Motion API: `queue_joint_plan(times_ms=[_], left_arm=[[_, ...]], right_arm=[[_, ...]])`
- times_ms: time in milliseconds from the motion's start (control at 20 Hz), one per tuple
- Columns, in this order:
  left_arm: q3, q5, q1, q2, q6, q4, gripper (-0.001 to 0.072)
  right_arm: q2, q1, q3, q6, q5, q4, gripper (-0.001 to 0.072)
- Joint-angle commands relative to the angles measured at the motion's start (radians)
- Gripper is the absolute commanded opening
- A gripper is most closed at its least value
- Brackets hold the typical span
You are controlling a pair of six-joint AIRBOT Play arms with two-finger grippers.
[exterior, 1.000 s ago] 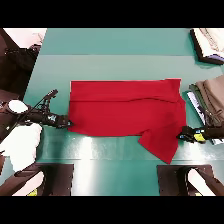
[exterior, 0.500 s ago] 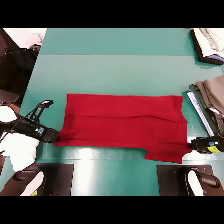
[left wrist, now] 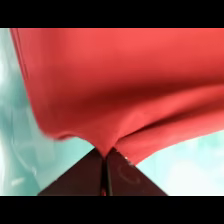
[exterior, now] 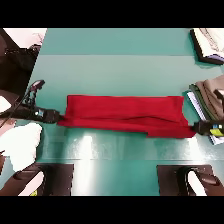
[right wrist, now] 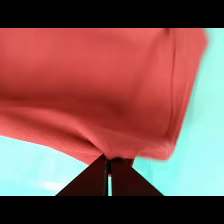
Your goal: Fold the shirts.
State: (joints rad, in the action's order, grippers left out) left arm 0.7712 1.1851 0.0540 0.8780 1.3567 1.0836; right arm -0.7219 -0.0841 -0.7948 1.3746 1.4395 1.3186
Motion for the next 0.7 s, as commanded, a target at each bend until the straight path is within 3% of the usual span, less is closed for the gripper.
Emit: queue_joint_plan(times_ms=[0,300,550,600,650], left_arm=[[0.034,-0.199,0.001,0.106,0.005,-0.029,0.0026],[0.044,-0.346,0.001,0.271,-0.09,-0.149,0.0027],[0.066,-0.444,0.001,0.317,-0.089,-0.203,0.0039],[0.071,-0.449,0.001,0.317,-0.087,-0.211,0.0249],[0.076,-0.449,0.001,0.317,-0.07,-0.224,0.0475]], right_arm=[[-0.212,0.058,-0.119,-0.012,-0.13,-0.016,0.0014],[-0.487,0.112,-0.298,-0.01,-0.201,-0.018,0.0015],[-0.625,0.109,-0.378,0.007,-0.249,-0.1,0.0018],[-0.643,0.107,-0.392,0.005,-0.285,-0.143,0.003],[-0.655,0.105,-0.403,0.005,-0.327,-0.199,0.018]])
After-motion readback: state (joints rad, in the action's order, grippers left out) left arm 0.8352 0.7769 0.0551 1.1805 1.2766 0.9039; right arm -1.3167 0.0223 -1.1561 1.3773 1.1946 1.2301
